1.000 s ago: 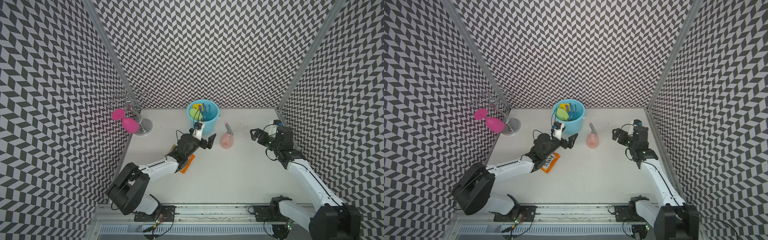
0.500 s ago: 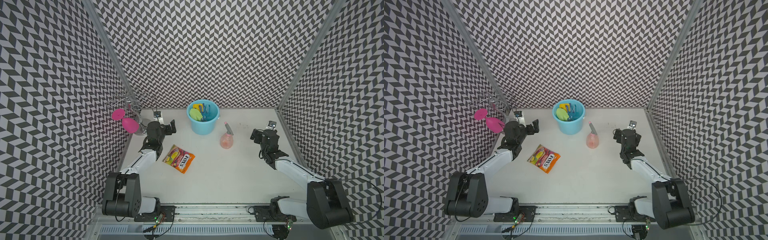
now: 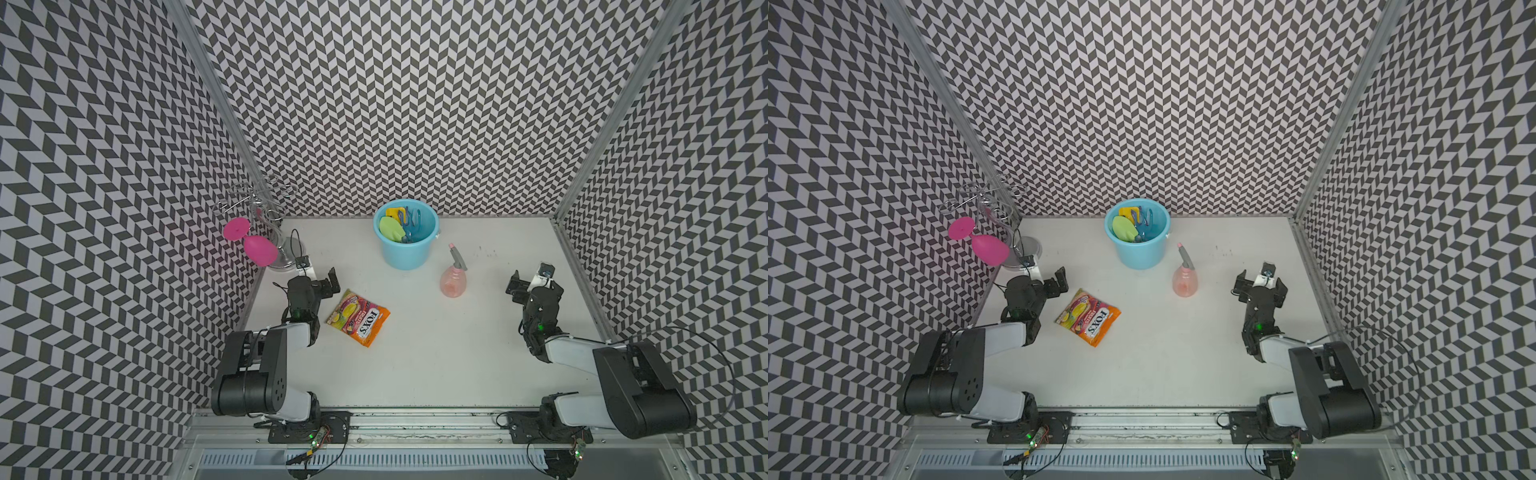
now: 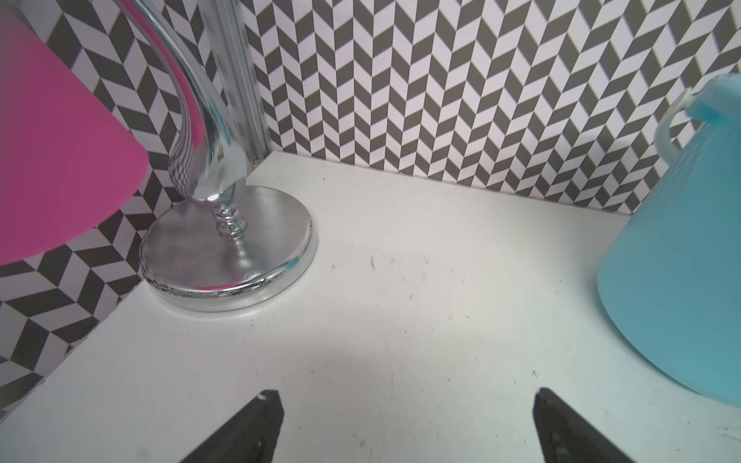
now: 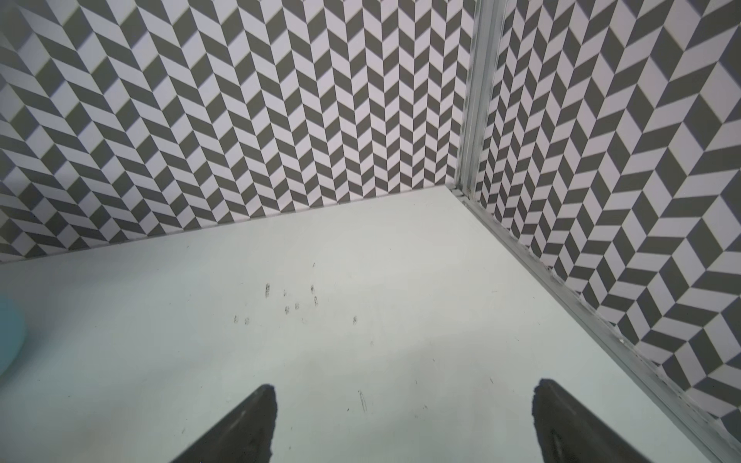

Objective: Organize the gardening tools
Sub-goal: Reset both arms

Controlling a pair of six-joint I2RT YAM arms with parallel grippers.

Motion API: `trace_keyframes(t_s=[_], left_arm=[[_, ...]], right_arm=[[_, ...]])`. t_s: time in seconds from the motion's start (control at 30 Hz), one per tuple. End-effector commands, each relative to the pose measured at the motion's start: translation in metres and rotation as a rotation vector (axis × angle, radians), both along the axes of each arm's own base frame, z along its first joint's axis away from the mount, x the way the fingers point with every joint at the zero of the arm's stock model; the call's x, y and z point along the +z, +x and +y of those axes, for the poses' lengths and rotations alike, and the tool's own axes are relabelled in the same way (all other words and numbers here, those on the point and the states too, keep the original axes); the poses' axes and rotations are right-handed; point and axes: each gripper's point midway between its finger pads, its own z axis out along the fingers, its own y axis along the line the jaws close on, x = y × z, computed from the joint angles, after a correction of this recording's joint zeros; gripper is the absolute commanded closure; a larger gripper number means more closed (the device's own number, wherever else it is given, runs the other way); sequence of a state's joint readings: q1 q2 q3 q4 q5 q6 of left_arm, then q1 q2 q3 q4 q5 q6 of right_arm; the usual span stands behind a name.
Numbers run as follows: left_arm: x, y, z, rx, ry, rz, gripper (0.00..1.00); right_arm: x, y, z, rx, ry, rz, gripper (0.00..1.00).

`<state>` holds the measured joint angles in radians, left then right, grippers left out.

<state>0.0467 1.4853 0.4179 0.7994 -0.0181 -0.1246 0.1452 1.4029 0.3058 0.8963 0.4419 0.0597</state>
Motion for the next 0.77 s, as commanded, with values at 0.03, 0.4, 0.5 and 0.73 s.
trace_keyframes(t_s=[0.03, 0.4, 0.5, 0.73], left_arm=[[0.017, -0.004, -0.006, -0.018, 0.011, -0.134, 0.0], [0.017, -0.015, -0.028, -0.124, 0.129, -0.191, 0.0], [0.016, -0.015, -0.028, -0.124, 0.13, -0.191, 0.0], [0.017, -0.016, -0.029, -0.122, 0.131, -0.194, 0.0]], right_arm=[[0.023, -0.01, 0.001, 0.082, 0.015, -0.203, 0.0], [0.015, 0.004, 0.003, 0.089, 0.003, -0.163, 0.0], [0.018, 0.004, 0.006, 0.107, -0.006, -0.183, 0.0], [0.021, 0.004, 0.005, 0.111, 0.0, -0.203, 0.0]])
